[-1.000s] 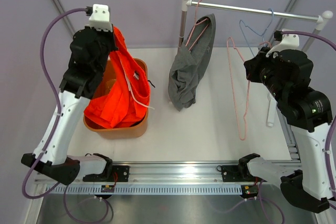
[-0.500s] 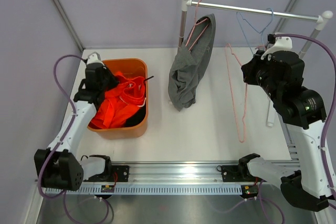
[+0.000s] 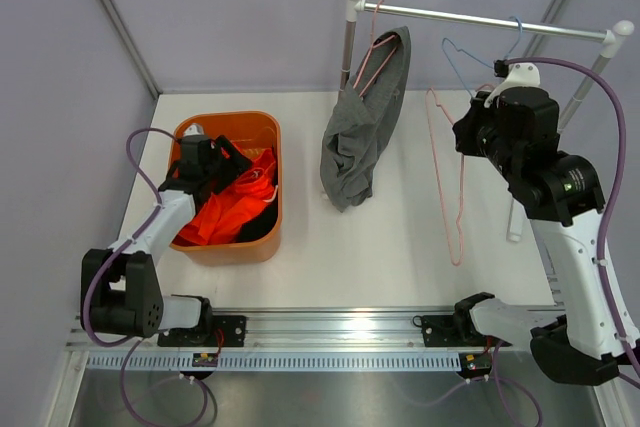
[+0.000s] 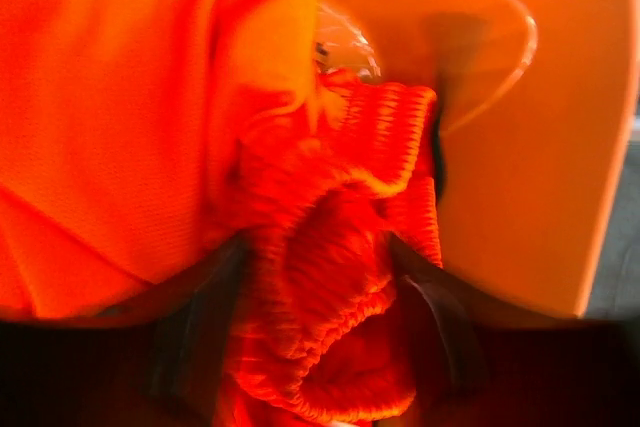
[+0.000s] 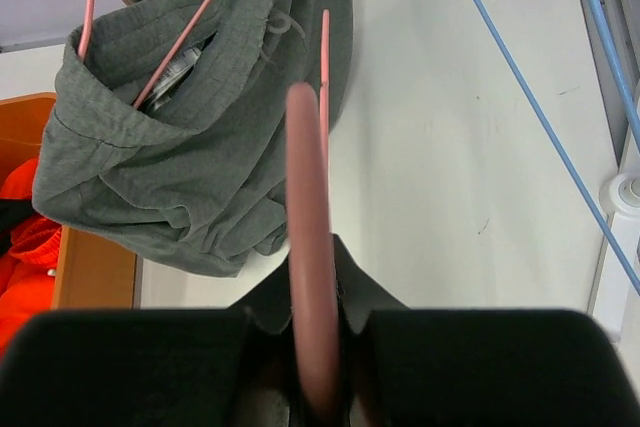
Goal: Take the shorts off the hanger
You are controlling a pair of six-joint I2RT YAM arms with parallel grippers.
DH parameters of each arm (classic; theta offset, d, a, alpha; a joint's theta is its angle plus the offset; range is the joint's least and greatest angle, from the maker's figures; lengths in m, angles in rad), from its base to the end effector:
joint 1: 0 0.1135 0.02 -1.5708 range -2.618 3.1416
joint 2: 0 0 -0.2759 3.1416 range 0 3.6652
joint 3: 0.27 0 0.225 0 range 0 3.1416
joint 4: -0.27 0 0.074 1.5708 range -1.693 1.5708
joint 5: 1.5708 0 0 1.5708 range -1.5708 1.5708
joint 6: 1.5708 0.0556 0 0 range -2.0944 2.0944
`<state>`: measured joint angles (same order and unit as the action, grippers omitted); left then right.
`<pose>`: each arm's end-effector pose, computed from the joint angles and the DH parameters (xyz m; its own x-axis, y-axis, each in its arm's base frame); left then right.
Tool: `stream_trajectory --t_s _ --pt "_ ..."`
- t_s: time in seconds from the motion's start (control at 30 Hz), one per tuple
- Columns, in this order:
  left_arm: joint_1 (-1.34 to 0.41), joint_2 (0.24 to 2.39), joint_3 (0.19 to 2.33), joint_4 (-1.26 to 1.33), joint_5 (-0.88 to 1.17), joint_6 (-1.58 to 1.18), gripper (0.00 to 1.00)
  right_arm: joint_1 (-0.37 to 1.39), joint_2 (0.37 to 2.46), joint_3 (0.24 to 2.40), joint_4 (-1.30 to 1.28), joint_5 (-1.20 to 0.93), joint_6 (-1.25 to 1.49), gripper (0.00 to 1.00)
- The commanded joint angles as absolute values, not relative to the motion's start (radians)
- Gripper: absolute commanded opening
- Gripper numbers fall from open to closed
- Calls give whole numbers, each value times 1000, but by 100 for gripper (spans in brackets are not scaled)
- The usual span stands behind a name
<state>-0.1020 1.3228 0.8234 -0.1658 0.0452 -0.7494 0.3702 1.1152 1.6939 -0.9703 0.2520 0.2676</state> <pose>0.2716 -0.0303 0.2498 -0.5429 -0.6285 -0.5570 -0.3179 0.7677 -0.5564 0.1593 0.0469 0.4813 -0.3790 0.1276 -0.9166 -0.0366 0.9876 0.1526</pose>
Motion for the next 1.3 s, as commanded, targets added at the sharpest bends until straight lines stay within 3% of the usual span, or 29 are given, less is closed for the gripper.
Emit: stream_trajectory --t_s 0.0,0.1,0.3,0.63,0.93,1.27 --pt "-103 1289 841 -140 126 -755 76 376 1147 1727 -948 302 247 0" --pt "-103 1229 896 -187 137 -718 99 374 1167 1762 -950 301 247 0" --pt "-103 1187 1142 -394 161 -595 99 374 1284 1873 -971 369 250 0" --pt "-103 1089 1299 -551 181 -387 99 296 1554 2126 -973 332 235 0" --pt "-126 985 1190 -491 196 -357 99 181 1784 2495 -1055 258 213 0" --pt "-126 986 1123 -463 222 -353 99 143 1864 2551 -1016 229 196 0"
